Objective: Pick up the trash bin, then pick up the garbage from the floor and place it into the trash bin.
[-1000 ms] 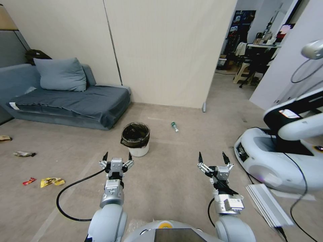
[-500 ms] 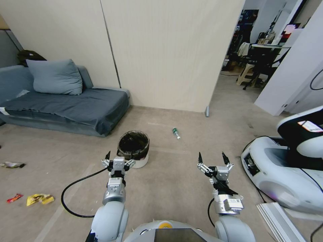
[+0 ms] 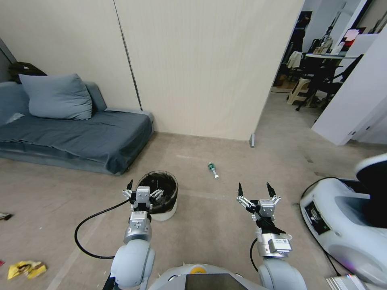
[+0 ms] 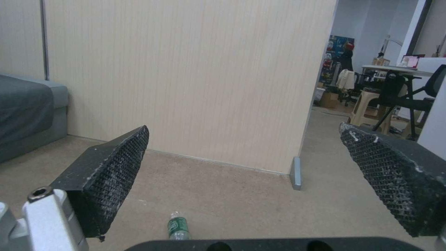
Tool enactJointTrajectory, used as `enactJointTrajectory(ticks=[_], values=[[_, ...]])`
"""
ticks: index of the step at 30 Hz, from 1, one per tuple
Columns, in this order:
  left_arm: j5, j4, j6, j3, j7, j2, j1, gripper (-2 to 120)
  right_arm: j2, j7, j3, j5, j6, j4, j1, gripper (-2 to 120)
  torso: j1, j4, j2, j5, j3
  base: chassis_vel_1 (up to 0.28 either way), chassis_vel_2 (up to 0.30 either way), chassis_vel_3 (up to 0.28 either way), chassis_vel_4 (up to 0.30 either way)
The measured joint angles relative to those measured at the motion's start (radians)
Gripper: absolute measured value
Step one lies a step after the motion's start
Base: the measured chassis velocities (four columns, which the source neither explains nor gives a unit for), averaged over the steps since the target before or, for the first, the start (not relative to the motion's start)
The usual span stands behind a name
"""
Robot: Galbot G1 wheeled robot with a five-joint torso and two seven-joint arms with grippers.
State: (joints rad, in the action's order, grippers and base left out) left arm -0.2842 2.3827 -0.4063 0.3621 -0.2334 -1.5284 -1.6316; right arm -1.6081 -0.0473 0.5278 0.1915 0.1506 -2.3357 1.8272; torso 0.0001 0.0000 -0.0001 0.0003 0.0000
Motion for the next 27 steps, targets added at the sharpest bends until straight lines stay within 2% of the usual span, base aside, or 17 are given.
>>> enactJointTrajectory(ticks=[7,14,27], values=[[0.000,-0.003,0.000,0.000,-0.001,0.000,0.007,100,0.000,0.002,0.000,0.003,0.005,0.001,-0.001,100,0.000,-0.0001,0.000,-0.0003,0.000,-0.151,0.129,0.136,-0.148],[-0.011,-0.015,0.003,-0.015,-0.001,-0.011,0.013,100,0.000,0.020,0.006,0.020,0.048,0.011,-0.011,100,0.000,-0.0001,0.000,-0.0002,0.000,0.000,0.000,0.000,0.000],[-0.016,-0.007,0.012,-0.007,-0.001,-0.009,-0.001,100,0.000,0.024,0.006,0.021,0.064,0.029,-0.017,100,0.000,0.0000,0.000,-0.0003,0.000,0.000,0.000,0.000,0.000]])
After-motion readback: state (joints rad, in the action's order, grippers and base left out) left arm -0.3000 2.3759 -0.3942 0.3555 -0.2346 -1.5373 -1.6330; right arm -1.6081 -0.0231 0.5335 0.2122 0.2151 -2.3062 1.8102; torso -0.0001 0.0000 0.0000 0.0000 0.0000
